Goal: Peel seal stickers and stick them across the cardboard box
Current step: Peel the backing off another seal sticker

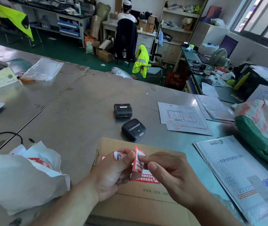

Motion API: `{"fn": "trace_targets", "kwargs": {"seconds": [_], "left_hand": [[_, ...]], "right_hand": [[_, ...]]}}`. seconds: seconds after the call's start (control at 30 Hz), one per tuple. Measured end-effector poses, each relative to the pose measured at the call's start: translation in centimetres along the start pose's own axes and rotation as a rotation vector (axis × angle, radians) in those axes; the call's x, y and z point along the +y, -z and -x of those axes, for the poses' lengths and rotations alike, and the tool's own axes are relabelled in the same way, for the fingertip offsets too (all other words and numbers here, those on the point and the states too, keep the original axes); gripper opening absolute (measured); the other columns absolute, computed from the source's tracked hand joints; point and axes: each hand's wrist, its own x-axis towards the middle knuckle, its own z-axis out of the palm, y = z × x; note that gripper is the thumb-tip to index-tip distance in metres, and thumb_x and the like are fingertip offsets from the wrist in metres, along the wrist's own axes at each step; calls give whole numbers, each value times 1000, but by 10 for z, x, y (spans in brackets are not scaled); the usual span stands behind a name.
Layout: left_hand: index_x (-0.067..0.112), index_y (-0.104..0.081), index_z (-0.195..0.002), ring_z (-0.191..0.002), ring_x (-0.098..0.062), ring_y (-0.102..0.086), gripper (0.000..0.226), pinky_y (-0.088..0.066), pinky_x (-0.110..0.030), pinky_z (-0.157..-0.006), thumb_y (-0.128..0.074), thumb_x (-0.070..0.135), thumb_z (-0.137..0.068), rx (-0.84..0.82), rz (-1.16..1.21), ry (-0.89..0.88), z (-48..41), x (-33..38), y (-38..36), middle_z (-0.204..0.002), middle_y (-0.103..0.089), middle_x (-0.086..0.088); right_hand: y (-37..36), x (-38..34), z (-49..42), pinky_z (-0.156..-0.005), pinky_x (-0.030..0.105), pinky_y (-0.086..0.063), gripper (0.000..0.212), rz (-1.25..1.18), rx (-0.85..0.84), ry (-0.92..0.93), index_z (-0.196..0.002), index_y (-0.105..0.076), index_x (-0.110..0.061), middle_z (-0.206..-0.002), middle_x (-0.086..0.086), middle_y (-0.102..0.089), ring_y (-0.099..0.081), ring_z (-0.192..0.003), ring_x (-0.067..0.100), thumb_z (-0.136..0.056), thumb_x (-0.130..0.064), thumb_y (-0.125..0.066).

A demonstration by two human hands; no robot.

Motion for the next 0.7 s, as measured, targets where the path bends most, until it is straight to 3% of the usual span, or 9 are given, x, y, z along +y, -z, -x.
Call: {"fn": "trace_targets", "kwargs": {"seconds": [0.23,0.37,0.47,0.6,0.7], "left_hand": [[19,-64,-70,-46,-10,-53,58,-37,-15,-41,-88,63,-41,1,-26,-8,4,2,-3,-50,-58,3],[19,-65,-73,-38,-4,-35,37,-25,-16,-39,-81,50,-61,18,-20,5,4,2,-3,-49,-53,6],[8,-59,-86,-36,-1,-39,31,-21,-16,-40,-69,35,-75,6,-21,9,4,3,-4,-48,-54,8],[-11,-57,-107,-55,-13,-48,67,-19,-25,-49,-74,39,-68,34,-107,14,6,6,-4,-71,-64,-6],[-1,-65,-97,-50,-9,-46,52,-22,-22,-48,-73,39,-66,46,-147,-9,7,7,-5,-63,-63,-1]], "right_hand": [[0,-2,2,-72,36,-54,43,-4,-25,5,-107,-79,-23,-91,-13,-75,-71,-90,14,-97,-52,-48],[2,0,5,-77,37,-56,48,-87,0,-56,-104,-80,-21,-94,-10,-77,-72,-94,16,-94,-58,-50],[3,1,7,-78,41,-56,49,-115,14,-73,-106,-78,-25,-96,-10,-77,-73,-96,17,-92,-63,-49],[5,3,9,-79,42,-56,48,-86,4,-67,-104,-79,-23,-98,-11,-77,-72,-98,16,-95,-59,-49],[6,2,9,-81,35,-56,47,-60,-4,-57,-103,-80,-22,-100,-14,-76,-72,-100,13,-96,-56,-48]]}}
